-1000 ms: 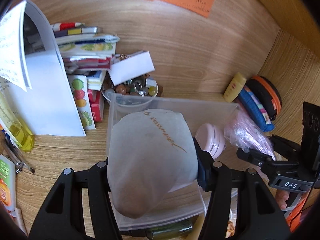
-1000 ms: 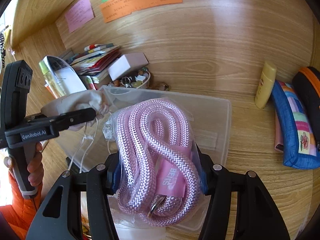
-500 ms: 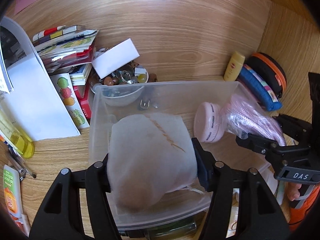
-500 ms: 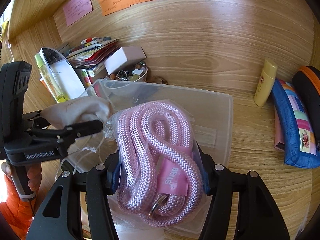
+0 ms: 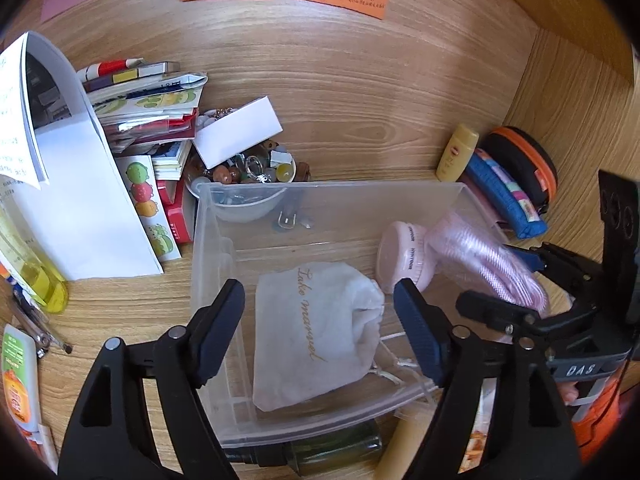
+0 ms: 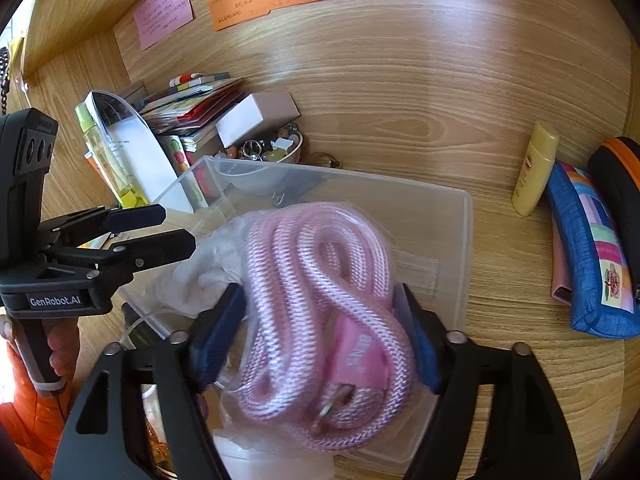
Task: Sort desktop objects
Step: 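Carry the pouch and bagged rope over the clear box and release them inside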
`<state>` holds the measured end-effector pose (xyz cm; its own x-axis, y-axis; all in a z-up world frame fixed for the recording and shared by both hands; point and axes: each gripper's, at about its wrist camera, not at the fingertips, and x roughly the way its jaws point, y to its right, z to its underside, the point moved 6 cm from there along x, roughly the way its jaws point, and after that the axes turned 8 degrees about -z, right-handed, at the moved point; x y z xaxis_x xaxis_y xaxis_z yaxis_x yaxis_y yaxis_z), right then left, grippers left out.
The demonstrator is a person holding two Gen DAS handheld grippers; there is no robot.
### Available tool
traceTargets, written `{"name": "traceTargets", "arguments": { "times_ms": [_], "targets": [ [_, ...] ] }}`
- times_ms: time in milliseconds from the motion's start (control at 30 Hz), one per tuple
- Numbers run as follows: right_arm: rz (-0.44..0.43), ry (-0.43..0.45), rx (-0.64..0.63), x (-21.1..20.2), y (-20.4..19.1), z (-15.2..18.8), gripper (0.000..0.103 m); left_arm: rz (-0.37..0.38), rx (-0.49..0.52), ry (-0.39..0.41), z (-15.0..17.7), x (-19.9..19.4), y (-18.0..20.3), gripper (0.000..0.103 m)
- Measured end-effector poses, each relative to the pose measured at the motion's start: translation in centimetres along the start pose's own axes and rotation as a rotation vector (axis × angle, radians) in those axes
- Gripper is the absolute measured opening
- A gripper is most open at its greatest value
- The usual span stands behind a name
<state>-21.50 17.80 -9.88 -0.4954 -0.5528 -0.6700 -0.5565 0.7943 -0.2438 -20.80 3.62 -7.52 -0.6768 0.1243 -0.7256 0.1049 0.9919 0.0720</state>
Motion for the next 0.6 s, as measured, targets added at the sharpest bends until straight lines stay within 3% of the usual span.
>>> {"name": "traceTargets", "arguments": {
  "times_ms": [167, 267, 600],
  "targets": [
    [0.027, 0.02, 0.003, -0.8, -0.1, -0.4, 0.086, 0.0, -0.031, 0.023, -0.3, -1.6, -0.4, 0.081],
    [0.036, 0.036, 0.008, -1.5, 0.1, -0.6, 0.086, -0.005, -0.046, 0.054, -0.3, -3.0, -0.8, 0.091],
    [0.1, 0.083, -0.037, -4.0, -1.0, -0.3, 0.086, -0.075, -0.025, 0.116, 0.8, -6.4, -1.2, 0.092]
  ]
}}
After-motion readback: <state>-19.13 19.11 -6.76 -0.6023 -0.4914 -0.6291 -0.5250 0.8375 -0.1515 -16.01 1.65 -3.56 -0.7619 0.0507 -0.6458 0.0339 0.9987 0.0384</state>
